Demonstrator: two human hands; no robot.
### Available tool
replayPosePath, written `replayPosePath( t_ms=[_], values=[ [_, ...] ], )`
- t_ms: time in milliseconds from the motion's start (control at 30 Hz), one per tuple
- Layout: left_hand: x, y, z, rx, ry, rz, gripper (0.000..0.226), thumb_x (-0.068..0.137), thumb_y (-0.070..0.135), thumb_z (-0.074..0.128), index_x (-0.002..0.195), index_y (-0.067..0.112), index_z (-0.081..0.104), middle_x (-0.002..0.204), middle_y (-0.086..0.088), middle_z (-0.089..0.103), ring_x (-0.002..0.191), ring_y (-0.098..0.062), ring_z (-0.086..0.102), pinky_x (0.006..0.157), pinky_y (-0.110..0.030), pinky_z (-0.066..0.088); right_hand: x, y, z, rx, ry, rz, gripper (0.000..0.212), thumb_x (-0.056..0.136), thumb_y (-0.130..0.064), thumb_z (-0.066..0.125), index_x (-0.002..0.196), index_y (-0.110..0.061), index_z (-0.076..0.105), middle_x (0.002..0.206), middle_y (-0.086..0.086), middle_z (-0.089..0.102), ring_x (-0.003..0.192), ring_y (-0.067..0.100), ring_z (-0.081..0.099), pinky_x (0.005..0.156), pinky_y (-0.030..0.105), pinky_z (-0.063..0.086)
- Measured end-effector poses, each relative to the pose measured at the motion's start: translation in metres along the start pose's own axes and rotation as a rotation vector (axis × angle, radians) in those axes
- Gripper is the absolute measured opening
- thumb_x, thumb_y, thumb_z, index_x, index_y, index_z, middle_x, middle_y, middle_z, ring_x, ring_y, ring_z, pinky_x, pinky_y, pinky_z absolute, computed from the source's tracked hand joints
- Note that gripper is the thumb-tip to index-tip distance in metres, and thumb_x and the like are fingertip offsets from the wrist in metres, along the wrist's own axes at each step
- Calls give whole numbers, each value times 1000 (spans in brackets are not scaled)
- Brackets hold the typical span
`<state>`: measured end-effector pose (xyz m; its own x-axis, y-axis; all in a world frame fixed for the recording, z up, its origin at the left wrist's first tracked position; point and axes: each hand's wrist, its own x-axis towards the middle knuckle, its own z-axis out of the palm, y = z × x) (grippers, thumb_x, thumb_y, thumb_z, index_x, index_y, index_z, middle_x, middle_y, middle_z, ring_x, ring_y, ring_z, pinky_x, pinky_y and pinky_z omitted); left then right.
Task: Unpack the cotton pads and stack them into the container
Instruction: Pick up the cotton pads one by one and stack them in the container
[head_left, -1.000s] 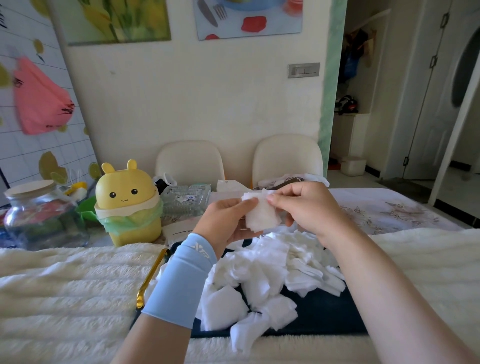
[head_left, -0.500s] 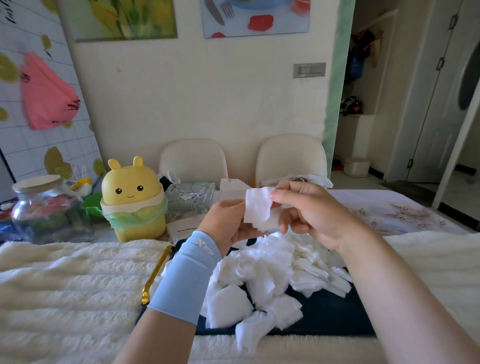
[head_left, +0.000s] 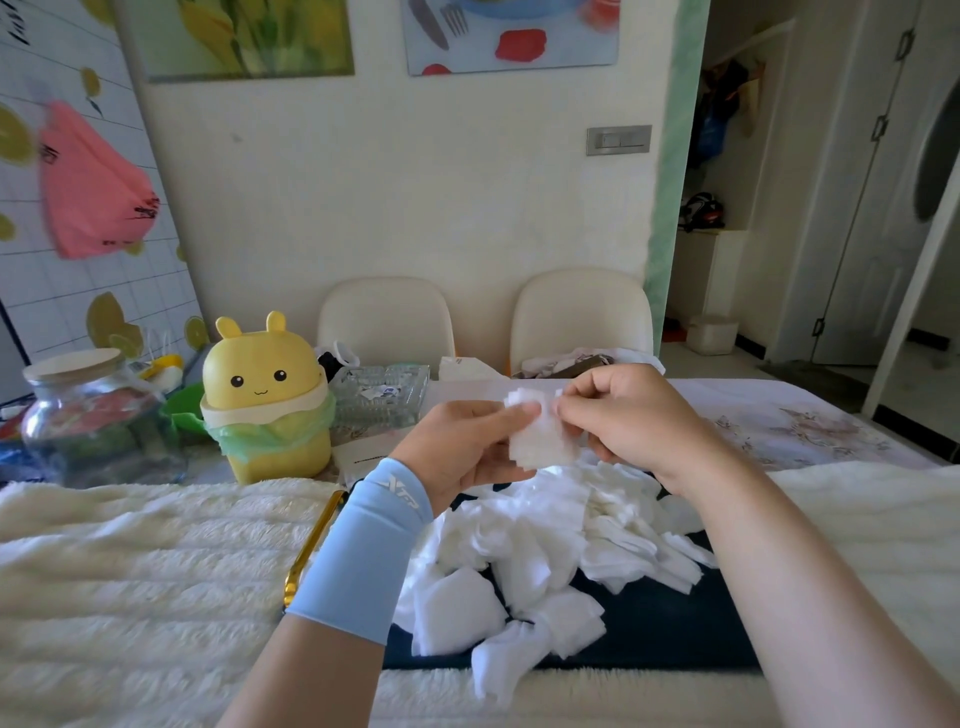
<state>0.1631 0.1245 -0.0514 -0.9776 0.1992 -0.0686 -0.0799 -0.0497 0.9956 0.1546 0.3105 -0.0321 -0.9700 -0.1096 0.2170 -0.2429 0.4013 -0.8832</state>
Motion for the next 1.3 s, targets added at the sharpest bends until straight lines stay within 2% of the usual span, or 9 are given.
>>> replayPosePath(
  t_ms=[200, 367, 467, 567, 767, 867, 933, 1033, 1300],
  values=[
    [1, -3, -4, 54, 22, 42, 24, 90, 5, 67, 113, -2, 70, 104, -20, 73, 83, -24, 69, 71, -27, 62, 5, 6, 3, -72, -24, 18, 29, 82, -46, 77, 100, -27, 67, 94, -1, 70, 60, 11, 62, 55, 23, 45],
    [5, -8, -15, 123, 169, 33, 19, 89, 1, 67, 107, 3, 71, 106, -19, 74, 83, -23, 72, 69, -26, 60, 9, 16, 2, -208, 47, -48, 16, 86, -31, 77, 96, -33, 65, 95, -7, 68, 73, 9, 63, 65, 25, 46],
    [11, -11, -23, 152, 282, 42, 13, 89, 1, 66, 100, 4, 72, 106, -19, 73, 84, -23, 71, 74, -31, 61, 3, 15, 6, -600, -128, -96, 23, 83, -37, 77, 106, -38, 71, 107, -20, 66, 103, 9, 63, 81, 26, 48],
    [13, -11, -27, 143, 328, 46, 8, 89, 2, 65, 94, 4, 72, 103, -18, 71, 88, -28, 71, 79, -35, 61, -3, 20, 21, -862, -314, -36, 47, 75, -46, 82, 120, -41, 69, 130, -5, 55, 118, 19, 54, 89, 31, 46],
    [12, -9, -28, 151, 366, 51, 9, 90, 3, 63, 90, 7, 71, 101, -17, 71, 88, -31, 71, 67, -28, 61, 7, 20, 19, -580, -241, -95, 25, 64, -44, 89, 72, -48, 66, 116, -5, 60, 111, 19, 57, 93, 35, 47],
    [11, -8, -26, 81, 368, 39, 7, 92, 8, 63, 94, 6, 70, 106, -20, 71, 96, -34, 72, 74, -35, 62, 6, 16, 9, -310, -166, -84, 22, 70, -31, 90, 82, -34, 72, 99, -3, 70, 91, 13, 65, 82, 31, 53],
    [9, -7, -24, 17, 358, 35, 9, 93, 12, 65, 97, 4, 70, 106, -21, 71, 99, -35, 71, 79, -41, 62, 4, 12, 3, -94, -141, -67, 19, 75, -21, 88, 88, -25, 73, 82, -6, 70, 69, 6, 62, 64, 19, 49],
    [7, -6, -20, -17, 330, 47, 12, 93, 14, 66, 100, 5, 70, 104, -18, 73, 95, -31, 72, 77, -39, 62, 2, 6, 1, 161, -87, -9, 16, 80, -14, 83, 93, -15, 74, 77, -4, 75, 59, 10, 65, 48, 22, 40],
    [6, -6, -4, -54, 214, 53, 19, 94, 10, 63, 107, -1, 70, 98, -21, 75, 84, -30, 75, 72, -36, 62, 0, 0, 2, 147, -83, 71, 34, 76, -36, 84, 97, -10, 74, 71, 1, 74, 55, 15, 67, 45, 17, 32]
  ],
)
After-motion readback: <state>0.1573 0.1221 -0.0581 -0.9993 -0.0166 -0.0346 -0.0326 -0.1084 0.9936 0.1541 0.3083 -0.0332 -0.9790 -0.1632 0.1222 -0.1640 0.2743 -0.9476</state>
